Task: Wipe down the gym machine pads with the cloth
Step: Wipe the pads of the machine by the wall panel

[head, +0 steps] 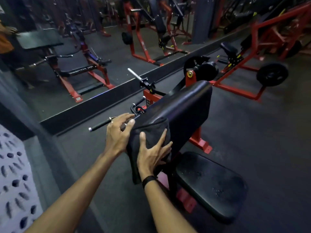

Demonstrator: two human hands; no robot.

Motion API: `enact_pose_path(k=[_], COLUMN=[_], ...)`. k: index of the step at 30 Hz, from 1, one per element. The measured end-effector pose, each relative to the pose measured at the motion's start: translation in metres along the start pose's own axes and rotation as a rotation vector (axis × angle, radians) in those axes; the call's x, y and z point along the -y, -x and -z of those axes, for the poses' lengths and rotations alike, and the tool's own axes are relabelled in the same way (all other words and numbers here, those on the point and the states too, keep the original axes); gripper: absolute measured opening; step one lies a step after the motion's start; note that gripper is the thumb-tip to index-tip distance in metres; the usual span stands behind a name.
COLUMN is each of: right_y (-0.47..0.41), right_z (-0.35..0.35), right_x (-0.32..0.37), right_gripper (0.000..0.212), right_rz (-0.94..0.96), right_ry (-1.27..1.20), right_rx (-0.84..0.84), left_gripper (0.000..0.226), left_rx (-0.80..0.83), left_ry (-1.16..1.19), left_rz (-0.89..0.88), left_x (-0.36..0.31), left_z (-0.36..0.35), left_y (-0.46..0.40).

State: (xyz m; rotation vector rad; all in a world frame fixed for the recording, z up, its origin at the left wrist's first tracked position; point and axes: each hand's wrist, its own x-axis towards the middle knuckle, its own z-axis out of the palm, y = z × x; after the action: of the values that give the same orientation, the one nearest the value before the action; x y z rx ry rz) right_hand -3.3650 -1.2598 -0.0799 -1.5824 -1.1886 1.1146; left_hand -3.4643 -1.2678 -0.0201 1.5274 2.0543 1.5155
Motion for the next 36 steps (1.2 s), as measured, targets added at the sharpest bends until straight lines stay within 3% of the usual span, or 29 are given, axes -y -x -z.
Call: enact_pose_path(k=[3, 7, 9, 13, 20, 23, 26, 28, 32, 34, 36], right_y=[-0.006, -0.028, -0.039, -0.054, -0.11, -0.13, -0.108, -0.079, -0.043, -0.055, -0.094], right_z=[-0.007, -0.012, -0.014, -0.019, 0.0, 0.002, 0.008, 0.01, 0.001, 0.0, 0.004], right_x=[-0.011, -0.045, -0.072, -0.11, -0.128, -0.083, -0.021, -0.012, -0.064, -0.06, -0.036], right_gripper=[0.077, 0.085, 0.077, 0.096, 0.049, 0.046, 0.045, 0.052, 0.067, 0.064, 0.065], right_rz=[-0.046, -0.138, -0.199, -0.281, -0.433, -0.328, 0.167, 0.438, 0.294, 0.216, 0.018], right_ry=[-0.154, -0.273, -0.275, -0.309, -0.474, -0.498, -0.144, 0.029, -0.062, -0.117, -0.263], right_rx=[-0.169, -0.362, -0.391, -0.324, -0.369, -0.396, -0.261, -0.321, -0.316, -0.309, -0.34], left_gripper=[0.051, 0.059, 0.068, 0.066, 0.067, 0.064, 0.06, 0.06, 0.064, 0.066, 0.072], left_rx=[0.102, 0.324, 0.458, 0.619, 0.631, 0.613, 0.571, 0.54, 0.588, 0.628, 0.671], left_ry=[-0.062, -0.24, -0.39, -0.711, -0.741, -0.683, -0.602, -0.51, -0.462, -0.578, -0.639], left_rz=[-0.109, -0.234, -0.297, -0.392, -0.318, -0.265, -0.223, -0.221, -0.173, -0.246, -0.324], left_x=[0.0, 0.0, -0.001, 0.004, 0.006, 0.005, 0.008, 0.008, 0.001, 0.002, 0.002], left_z=[-0.01, -0.025, -0.034, -0.056, -0.059, -0.059, -0.058, -0.057, -0.056, -0.057, -0.058], left_y=[-0.009, -0.024, -0.033, -0.038, -0.038, -0.039, -0.043, -0.042, -0.041, -0.041, -0.043])
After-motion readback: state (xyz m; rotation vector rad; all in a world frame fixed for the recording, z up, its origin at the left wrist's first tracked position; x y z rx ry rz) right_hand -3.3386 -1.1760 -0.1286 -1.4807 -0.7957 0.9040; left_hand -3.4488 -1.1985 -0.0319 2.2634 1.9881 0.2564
